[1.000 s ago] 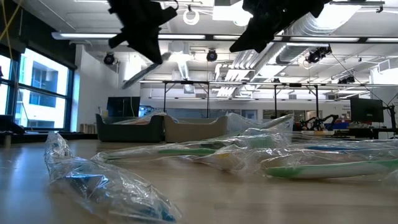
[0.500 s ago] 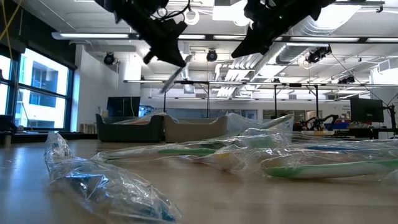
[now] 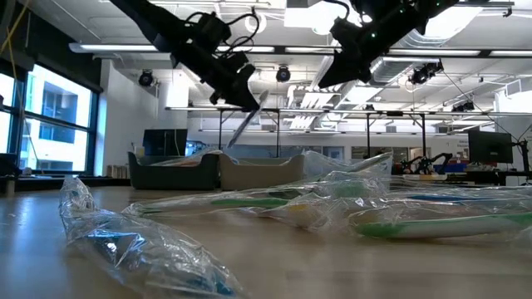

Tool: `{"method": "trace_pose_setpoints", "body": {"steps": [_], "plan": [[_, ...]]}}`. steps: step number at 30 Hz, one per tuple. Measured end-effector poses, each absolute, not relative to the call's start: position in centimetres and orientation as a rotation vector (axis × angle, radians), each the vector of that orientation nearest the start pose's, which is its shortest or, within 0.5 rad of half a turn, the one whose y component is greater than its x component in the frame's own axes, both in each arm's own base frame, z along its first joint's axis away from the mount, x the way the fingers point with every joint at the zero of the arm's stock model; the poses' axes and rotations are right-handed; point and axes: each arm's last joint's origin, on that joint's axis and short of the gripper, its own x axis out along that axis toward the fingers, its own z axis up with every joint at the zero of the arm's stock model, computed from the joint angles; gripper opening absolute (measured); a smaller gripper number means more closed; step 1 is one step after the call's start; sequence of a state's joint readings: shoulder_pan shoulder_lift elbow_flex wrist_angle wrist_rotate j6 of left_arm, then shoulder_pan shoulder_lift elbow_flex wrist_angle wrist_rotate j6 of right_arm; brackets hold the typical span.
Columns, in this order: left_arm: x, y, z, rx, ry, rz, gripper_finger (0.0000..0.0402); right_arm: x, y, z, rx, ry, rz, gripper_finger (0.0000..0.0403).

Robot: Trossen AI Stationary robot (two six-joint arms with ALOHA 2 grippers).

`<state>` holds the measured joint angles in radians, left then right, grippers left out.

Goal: Pick & Place Toothbrushes
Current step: Put the blue toothbrush into the gray bin

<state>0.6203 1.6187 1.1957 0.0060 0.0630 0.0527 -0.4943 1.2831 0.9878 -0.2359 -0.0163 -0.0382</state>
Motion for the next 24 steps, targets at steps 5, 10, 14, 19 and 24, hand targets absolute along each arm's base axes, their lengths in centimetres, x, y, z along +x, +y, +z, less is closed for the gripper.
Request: {"method": "trace_pose_setpoints", "body": {"steps": [5,10,14,19,24], "plan": [[30.8,21.8,26.9,0.005,0.464,0.513,0.0007,24.5,-13.6,29.4,0.12,0.525,-0.493,0.0004],[31.5,22.4,25.6,0.013,0.465,0.513,0.0007,24.5,-13.6,29.4,0.121,0.525,-0.493,0.0004],[31.9,22.7,24.2,-0.006,0.508,0.508,0.0007,24.5,-13.6,29.4,0.135,0.522,-0.497,0.0004],[32.4,23.0,22.3,-0.04,0.562,0.503,0.0007,24.5,-13.6,29.4,0.134,0.522,-0.498,0.0004],[32.7,23.2,21.1,-0.058,0.588,0.5,0.0007,24.5,-13.7,29.4,0.128,0.524,-0.521,0.0004]]}}
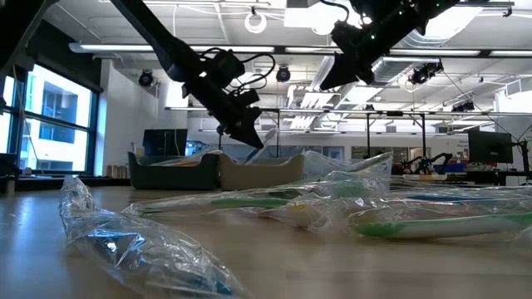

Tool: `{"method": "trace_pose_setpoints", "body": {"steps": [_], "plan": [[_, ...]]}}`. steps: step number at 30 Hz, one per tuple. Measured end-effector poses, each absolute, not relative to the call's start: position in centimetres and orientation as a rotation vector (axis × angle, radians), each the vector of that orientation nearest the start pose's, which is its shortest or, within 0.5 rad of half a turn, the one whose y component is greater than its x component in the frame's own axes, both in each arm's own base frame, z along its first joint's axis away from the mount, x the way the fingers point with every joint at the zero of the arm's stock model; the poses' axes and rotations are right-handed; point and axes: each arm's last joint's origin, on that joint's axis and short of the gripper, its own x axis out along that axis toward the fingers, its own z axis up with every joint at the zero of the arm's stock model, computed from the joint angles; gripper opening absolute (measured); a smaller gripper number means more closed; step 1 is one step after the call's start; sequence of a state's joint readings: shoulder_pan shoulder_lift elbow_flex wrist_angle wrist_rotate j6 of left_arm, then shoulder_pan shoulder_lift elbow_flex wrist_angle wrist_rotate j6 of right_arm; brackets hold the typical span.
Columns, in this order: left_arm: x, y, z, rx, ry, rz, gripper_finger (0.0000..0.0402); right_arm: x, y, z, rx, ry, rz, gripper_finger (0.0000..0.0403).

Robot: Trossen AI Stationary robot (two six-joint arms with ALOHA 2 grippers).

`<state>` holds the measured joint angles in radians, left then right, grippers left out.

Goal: Pick & Place Toothbrushes
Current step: Put the blue toothbrush into the gray bin

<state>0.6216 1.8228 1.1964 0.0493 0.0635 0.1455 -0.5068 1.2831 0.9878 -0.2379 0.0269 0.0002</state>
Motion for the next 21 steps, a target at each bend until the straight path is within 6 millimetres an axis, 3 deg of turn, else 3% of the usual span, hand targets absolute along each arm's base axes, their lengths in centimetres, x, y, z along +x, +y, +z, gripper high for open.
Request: {"method": "trace_pose_setpoints", "body": {"steps": [7,16,21], "plan": [[32.69,23.25,20.98,-0.056,0.592,0.515,0.0034,24.47,-13.66,29.36,0.129,0.524,-0.519,0.0004],[32.75,23.29,21.08,-0.052,0.579,0.518,0.0137,24.47,-13.66,29.36,0.129,0.524,-0.518,0.0004],[33.1,23.54,21.96,-0.041,0.549,0.522,0.0172,24.47,-13.66,29.36,0.129,0.524,-0.518,0.0004]]}}
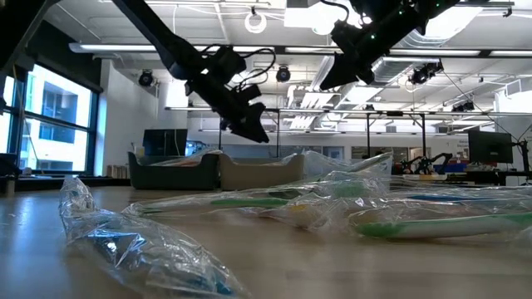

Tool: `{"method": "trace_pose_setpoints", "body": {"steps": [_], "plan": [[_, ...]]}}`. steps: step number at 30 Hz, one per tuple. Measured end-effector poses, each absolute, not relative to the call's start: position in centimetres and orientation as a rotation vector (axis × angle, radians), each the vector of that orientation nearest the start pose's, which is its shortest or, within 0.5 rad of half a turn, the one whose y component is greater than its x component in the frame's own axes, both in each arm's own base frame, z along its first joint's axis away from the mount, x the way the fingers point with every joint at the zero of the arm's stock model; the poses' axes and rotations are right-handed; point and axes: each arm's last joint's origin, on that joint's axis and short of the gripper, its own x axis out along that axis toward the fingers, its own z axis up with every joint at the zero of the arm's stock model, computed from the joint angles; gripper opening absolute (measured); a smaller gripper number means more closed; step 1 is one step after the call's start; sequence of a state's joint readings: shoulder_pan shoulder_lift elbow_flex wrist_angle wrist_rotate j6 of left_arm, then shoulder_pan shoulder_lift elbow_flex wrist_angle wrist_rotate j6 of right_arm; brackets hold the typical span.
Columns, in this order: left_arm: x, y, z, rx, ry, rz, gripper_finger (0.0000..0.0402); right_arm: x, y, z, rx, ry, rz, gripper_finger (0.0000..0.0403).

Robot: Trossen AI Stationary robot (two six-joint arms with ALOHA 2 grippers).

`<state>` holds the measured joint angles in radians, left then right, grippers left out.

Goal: Pick & Place Toothbrushes
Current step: Put the blue toothbrush into the gray bin

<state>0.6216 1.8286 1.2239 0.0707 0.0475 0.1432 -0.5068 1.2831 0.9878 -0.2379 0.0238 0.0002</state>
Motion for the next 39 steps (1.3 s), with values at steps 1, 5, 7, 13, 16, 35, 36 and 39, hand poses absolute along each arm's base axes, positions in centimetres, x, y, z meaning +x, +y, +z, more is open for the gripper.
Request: {"method": "trace_pose_setpoints", "body": {"steps": [1,5,7,13,16,35,36,39], "plan": [[33.2,23.6,22.3,-0.038,0.537,0.523,0.0175,24.5,-13.7,29.4,0.129,0.524,-0.518,0.0004],[33.8,24.0,24.1,-0.043,0.495,0.533,0.0179,24.5,-13.7,29.4,0.129,0.524,-0.518,0.0004],[34.0,24.2,25.2,-0.06,0.472,0.54,0.0179,24.5,-13.7,29.4,0.129,0.524,-0.518,0.0004],[34.5,24.5,28.0,-0.073,0.485,0.54,0.018,24.5,-13.6,29.4,0.13,0.524,-0.517,0.0004],[34.6,24.3,28.8,-0.088,0.496,0.537,0.0176,24.4,-13.6,29.2,0.133,0.537,-0.515,0.0004],[33.8,21.7,31.1,-0.105,0.534,0.475,0.0006,24.3,-13.4,28.9,0.157,0.576,-0.481,0.0004],[33.7,21.6,31.2,-0.107,0.541,0.475,0.0007,24.3,-13.4,28.9,0.157,0.576,-0.48,0.0004],[33.6,21.5,31.1,-0.114,0.556,0.467,0.0003,24.3,-13.3,28.9,0.164,0.575,-0.459,0.0004]]}}
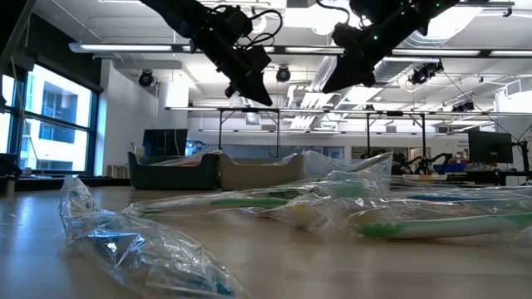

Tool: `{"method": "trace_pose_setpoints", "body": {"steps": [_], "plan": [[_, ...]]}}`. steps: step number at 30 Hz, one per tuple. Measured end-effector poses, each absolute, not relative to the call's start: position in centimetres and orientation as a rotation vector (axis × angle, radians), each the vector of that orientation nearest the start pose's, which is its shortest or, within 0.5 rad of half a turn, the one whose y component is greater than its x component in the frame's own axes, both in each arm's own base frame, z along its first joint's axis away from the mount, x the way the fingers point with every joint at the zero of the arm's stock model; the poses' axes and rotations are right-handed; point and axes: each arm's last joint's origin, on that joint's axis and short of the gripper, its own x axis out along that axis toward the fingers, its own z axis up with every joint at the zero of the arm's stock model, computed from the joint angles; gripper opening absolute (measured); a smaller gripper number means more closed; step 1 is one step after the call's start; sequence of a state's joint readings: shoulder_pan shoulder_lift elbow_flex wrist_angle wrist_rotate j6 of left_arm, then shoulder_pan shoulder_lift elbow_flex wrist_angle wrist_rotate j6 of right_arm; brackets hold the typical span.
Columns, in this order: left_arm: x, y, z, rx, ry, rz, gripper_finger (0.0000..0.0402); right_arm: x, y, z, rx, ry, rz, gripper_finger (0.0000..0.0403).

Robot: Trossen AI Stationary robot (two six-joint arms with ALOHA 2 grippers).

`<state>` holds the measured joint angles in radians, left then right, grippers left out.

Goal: Pick & Place Toothbrushes
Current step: Put the blue toothbrush into the gray bin

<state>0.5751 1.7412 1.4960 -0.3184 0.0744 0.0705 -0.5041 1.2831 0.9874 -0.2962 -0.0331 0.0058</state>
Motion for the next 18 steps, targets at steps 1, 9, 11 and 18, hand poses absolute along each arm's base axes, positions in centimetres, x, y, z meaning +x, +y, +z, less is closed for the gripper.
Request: {"method": "trace_pose_setpoints", "body": {"steps": [1,9,11,18], "plan": [[33.5,21.5,31.0,-0.12,0.565,0.464,0.0002,24.3,-13.3,28.9,0.164,0.575,-0.458,0.0004],[34.0,20.5,30.8,-0.121,0.588,0.428,0.0001,24.3,-13.2,28.9,0.17,0.575,-0.436,0.0004],[34.0,20.4,30.7,-0.121,0.604,0.434,0.0,24.3,-13.2,28.9,0.169,0.575,-0.436,0.0004],[33.8,18.8,28.4,-0.152,0.681,0.429,0.0,24.3,-13.2,28.8,0.163,0.578,-0.434,0.0004]]}}
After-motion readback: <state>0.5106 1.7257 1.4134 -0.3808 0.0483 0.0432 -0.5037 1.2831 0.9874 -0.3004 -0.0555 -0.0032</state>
